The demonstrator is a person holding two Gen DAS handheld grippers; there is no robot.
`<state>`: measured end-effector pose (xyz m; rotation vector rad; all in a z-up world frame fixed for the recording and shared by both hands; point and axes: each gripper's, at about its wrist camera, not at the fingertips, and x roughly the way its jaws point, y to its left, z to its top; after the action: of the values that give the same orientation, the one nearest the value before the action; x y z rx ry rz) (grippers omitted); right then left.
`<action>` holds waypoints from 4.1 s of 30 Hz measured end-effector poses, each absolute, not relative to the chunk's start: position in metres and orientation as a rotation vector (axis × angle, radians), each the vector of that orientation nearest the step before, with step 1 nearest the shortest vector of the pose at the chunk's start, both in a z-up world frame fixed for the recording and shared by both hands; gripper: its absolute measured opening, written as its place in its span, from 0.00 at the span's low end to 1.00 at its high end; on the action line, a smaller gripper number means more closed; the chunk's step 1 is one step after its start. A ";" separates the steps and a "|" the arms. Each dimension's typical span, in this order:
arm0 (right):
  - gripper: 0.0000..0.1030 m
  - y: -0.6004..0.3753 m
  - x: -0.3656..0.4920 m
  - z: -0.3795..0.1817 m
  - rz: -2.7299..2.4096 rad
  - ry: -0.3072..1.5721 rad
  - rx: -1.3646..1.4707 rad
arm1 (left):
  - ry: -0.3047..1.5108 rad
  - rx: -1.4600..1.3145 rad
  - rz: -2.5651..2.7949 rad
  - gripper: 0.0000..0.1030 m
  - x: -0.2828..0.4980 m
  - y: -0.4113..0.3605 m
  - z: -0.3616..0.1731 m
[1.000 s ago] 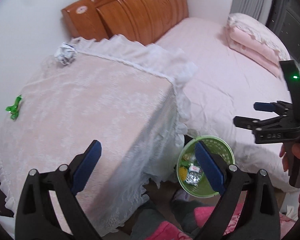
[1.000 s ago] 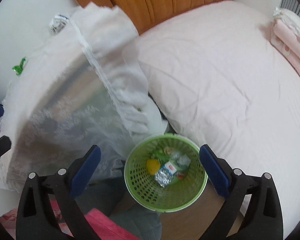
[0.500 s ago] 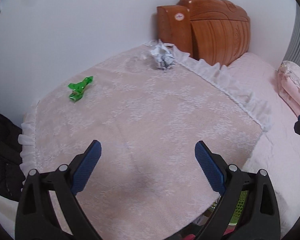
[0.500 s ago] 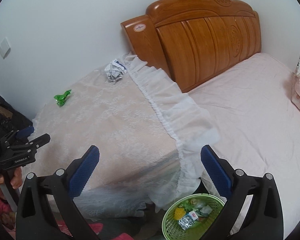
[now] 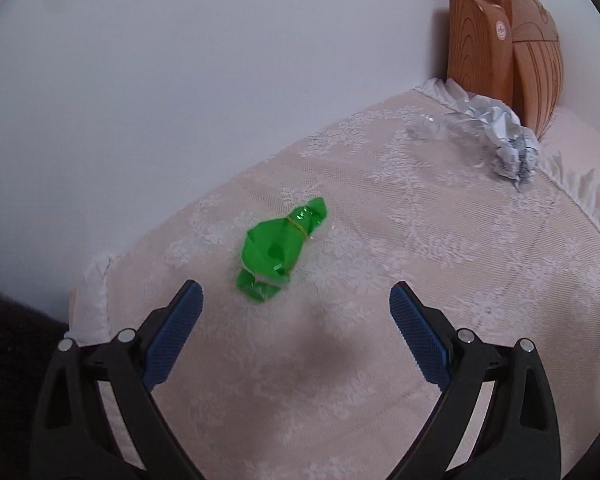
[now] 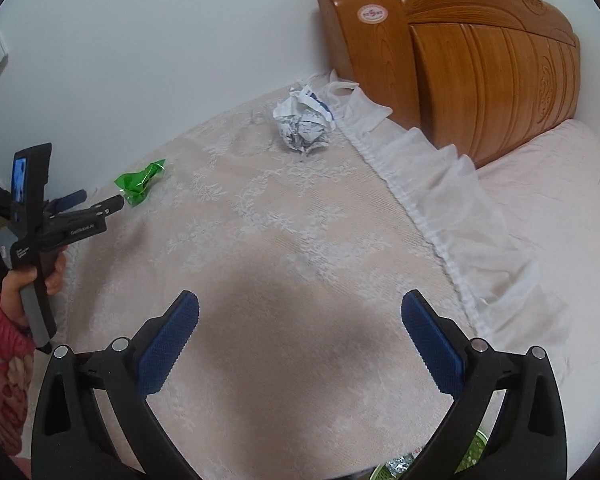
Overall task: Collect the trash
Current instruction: 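Grasp the green candy wrapper with the left tool while the right tool grasps crumpled paper, then carry both items to the basket and release the crumpled paper with the right tool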
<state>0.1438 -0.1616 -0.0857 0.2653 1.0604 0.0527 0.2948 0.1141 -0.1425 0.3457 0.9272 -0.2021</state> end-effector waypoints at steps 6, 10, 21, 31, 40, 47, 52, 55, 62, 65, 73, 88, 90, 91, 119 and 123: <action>0.98 -0.141 0.173 -0.092 0.062 1.069 0.263 | 0.984 0.397 -0.263 0.86 0.346 0.117 -0.170; 0.98 -0.134 0.183 -0.099 0.063 1.095 0.259 | 1.022 0.395 -0.295 0.77 0.359 0.116 -0.184; 0.98 -0.138 0.181 -0.108 0.041 1.116 0.259 | 1.046 0.413 -0.286 0.40 0.363 0.113 -0.200; 0.98 -0.152 0.204 -0.118 0.039 1.103 0.246 | 1.048 0.289 -0.267 0.39 0.347 0.116 -0.178; 0.98 -0.160 0.301 -0.153 0.031 1.088 0.077 | 1.030 0.192 -0.318 0.39 0.307 0.094 -0.153; 0.97 -0.150 0.349 -0.172 0.045 1.093 -0.035 | 1.049 0.153 -0.342 0.39 0.303 0.084 -0.153; 0.55 -0.144 0.363 -0.174 0.048 1.117 -0.080 | 1.042 0.154 -0.326 0.39 0.303 0.084 -0.151; 0.48 -0.149 0.356 -0.165 0.054 1.101 -0.037 | 1.040 0.152 -0.312 0.39 0.299 0.085 -0.150; 0.47 -0.160 0.301 -0.128 0.119 1.056 0.064 | 1.024 0.138 -0.286 0.39 0.265 0.079 -0.134; 0.47 -0.165 0.255 -0.109 0.157 1.031 0.118 | 1.024 0.135 -0.294 0.39 0.240 0.072 -0.126; 0.47 -0.186 0.124 -0.081 0.194 1.027 0.217 | 1.060 0.140 -0.392 0.39 0.154 0.045 -0.108; 0.49 -0.243 -0.043 -0.098 0.083 1.071 0.395 | 1.099 0.249 -0.609 0.40 0.020 -0.061 -0.104; 0.49 -0.252 -0.054 -0.098 0.059 1.060 0.407 | 1.084 0.280 -0.643 0.40 0.007 -0.076 -0.102; 0.49 -0.256 -0.059 -0.098 0.049 1.055 0.410 | 1.080 0.291 -0.660 0.40 0.001 -0.082 -0.101; 0.50 -0.319 -0.180 -0.187 -0.256 1.221 0.559 | 1.128 0.544 -0.949 0.40 -0.093 -0.172 -0.129; 0.50 -0.326 -0.186 -0.205 -0.254 1.247 0.592 | 1.133 0.561 -0.972 0.40 -0.106 -0.182 -0.134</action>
<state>-0.1857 -0.3260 -0.2050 0.5920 1.2470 -0.2538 -0.1062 -0.1823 -0.1340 0.5608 1.1327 -0.9715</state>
